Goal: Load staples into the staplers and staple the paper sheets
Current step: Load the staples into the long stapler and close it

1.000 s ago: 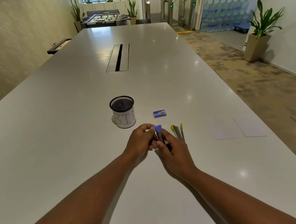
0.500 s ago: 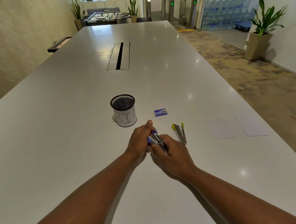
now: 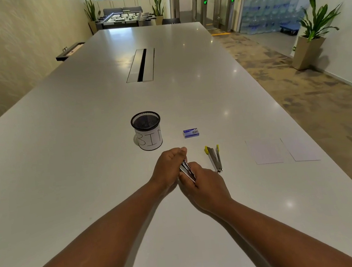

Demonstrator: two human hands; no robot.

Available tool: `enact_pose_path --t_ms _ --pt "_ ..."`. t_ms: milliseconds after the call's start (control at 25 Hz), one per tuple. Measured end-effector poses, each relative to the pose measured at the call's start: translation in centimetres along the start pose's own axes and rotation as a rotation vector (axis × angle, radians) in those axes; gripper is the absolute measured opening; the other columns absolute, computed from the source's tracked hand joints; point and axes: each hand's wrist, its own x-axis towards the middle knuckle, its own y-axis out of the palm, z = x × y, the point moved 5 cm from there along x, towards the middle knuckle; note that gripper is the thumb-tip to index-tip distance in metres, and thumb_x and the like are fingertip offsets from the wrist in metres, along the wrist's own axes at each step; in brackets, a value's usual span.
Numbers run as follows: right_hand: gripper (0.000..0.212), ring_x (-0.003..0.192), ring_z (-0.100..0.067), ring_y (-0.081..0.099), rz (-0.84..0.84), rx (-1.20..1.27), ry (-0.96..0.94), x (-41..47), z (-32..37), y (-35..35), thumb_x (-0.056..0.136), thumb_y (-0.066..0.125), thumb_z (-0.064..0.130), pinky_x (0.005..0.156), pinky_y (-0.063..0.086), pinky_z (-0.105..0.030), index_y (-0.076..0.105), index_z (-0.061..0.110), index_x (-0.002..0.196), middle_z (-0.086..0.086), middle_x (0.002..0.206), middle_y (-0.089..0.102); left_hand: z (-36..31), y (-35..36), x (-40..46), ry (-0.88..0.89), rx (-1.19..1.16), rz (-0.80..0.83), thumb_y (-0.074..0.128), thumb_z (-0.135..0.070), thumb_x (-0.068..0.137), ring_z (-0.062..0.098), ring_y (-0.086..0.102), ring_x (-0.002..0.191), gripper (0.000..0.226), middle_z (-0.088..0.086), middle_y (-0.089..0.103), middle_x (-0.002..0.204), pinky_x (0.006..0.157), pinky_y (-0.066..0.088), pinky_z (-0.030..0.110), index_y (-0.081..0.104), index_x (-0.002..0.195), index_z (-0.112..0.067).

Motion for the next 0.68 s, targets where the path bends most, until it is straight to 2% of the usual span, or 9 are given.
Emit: enact_pose_path --t_ms 200,320,400,520,680 --pt "0.052 0.059 -0.015 0.056 0.013 0.003 -0.006 -0.14 -0.07 0.15 0.095 0.020 0.066 0.060 0.053 -0.041 0.049 0.023 0.096 0.009 0.070 0.055 -0.09 -0.10 0.11 0.048 0.182 -0.064 0.048 -0.043 0.104 0.013 0.053 0.058 0.045 -0.007 0.055 0.058 0.065 0.045 0.034 0.057 0.064 -0.025" --pt "0.039 0.052 -0.009 0.048 -0.012 0.004 -0.037 -0.17 -0.03 0.17 0.099 0.024 0.062 0.052 0.041 -0.028 0.043 0.027 0.092 0.015 0.065 0.047 -0.24 -0.07 0.21 0.077 0.262 -0.081 0.045 -0.043 0.105 0.006 0.052 0.054 0.045 -0.012 0.056 0.054 0.063 0.044 0.028 0.055 0.065 -0.024" --pt "0.036 0.051 -0.007 0.046 -0.013 0.005 -0.043 -0.14 0.02 0.19 0.100 0.026 0.059 0.051 0.038 -0.025 0.041 0.028 0.091 0.015 0.064 0.045 -0.36 -0.02 0.16 0.085 0.275 -0.086 0.044 -0.041 0.106 0.003 0.051 0.052 0.045 -0.013 0.055 0.053 0.062 0.043 0.026 0.054 0.066 -0.024" --pt "0.031 0.053 -0.008 0.047 -0.002 0.014 -0.028 -0.12 -0.13 0.36 0.102 0.031 0.055 0.055 0.046 -0.031 0.042 0.028 0.092 0.012 0.068 0.051 -0.45 -0.03 0.14 0.089 0.259 -0.091 0.044 -0.041 0.106 0.010 0.052 0.056 0.045 -0.006 0.056 0.059 0.063 0.044 0.031 0.055 0.067 -0.021" --pt "0.033 0.054 -0.012 0.048 -0.008 0.025 -0.022 -0.13 -0.16 0.39 0.101 0.029 0.056 0.056 0.049 -0.035 0.041 0.027 0.090 0.011 0.066 0.050 -0.66 0.06 0.12 0.093 0.294 -0.115 0.043 -0.041 0.107 0.011 0.053 0.057 0.046 -0.002 0.057 0.062 0.062 0.044 0.027 0.055 0.067 -0.021"
